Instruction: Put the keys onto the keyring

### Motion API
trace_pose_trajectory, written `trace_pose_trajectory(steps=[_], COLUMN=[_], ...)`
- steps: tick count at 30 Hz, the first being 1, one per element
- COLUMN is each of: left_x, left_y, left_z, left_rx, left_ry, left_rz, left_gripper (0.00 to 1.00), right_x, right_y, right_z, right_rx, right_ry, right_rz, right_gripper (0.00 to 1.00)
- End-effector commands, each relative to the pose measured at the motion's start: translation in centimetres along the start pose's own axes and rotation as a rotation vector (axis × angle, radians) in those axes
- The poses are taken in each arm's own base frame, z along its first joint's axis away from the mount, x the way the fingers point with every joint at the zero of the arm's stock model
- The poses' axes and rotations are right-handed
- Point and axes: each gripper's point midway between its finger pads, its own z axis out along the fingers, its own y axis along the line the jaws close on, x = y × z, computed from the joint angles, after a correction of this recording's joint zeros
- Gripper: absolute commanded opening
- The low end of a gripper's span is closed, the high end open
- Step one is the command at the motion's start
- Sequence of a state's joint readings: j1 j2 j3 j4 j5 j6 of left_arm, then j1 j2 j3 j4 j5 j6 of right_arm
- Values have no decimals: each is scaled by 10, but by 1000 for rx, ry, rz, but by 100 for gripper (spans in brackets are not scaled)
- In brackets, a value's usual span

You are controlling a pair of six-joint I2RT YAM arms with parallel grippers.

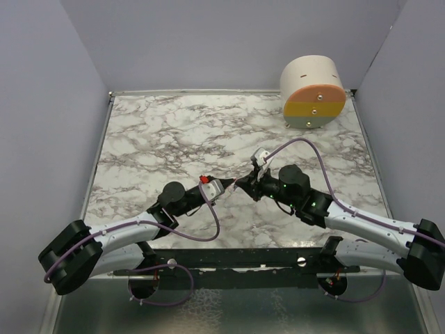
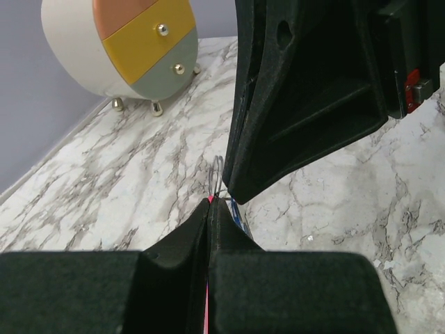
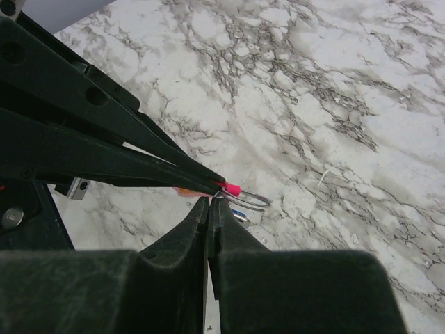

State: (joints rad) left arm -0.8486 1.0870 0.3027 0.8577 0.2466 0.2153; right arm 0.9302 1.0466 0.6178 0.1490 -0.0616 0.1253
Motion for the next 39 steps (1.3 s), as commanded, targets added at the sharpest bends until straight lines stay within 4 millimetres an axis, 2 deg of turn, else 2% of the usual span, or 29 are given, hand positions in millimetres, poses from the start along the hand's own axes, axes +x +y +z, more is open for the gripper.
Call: trace_pose_trajectory(steps=[1,7,11,14,17,23,27,35,39], left_x=[-35,-37,-36,-34,-30,-18,-17,-24,-27], left_y=[12,13,13,13,16,40,53,58,59], left_z=[4,2,1,-1,-3,-12,-22,-36,-41], left_rx=[-42,-48,-48,-54,-80,-241,-332,-376,-387], left_ry=[-94,-99,-99,-96,-82,-40,-40,-76,-89], left_rz=[24,25,22,22,17,-46,-76,-84,-82], left_gripper=[0,0,0,0,0,0,0,3,3], right_x=[-1,-16,-33,-34,-21,20,50,76,93], right_y=[-7,-13,-14,-19,-28,-46,-49,-49,-48], right_z=[-1,-14,-28,-32,-29,-10,10,45,57], right_rx=[53,96,112,141,201,332,379,409,401], right_ry=[15,-58,-128,-123,-67,89,219,316,368], right_rz=[5,28,40,53,90,191,234,300,311], right_gripper=[7,33,36,37,40,50,50,50,43])
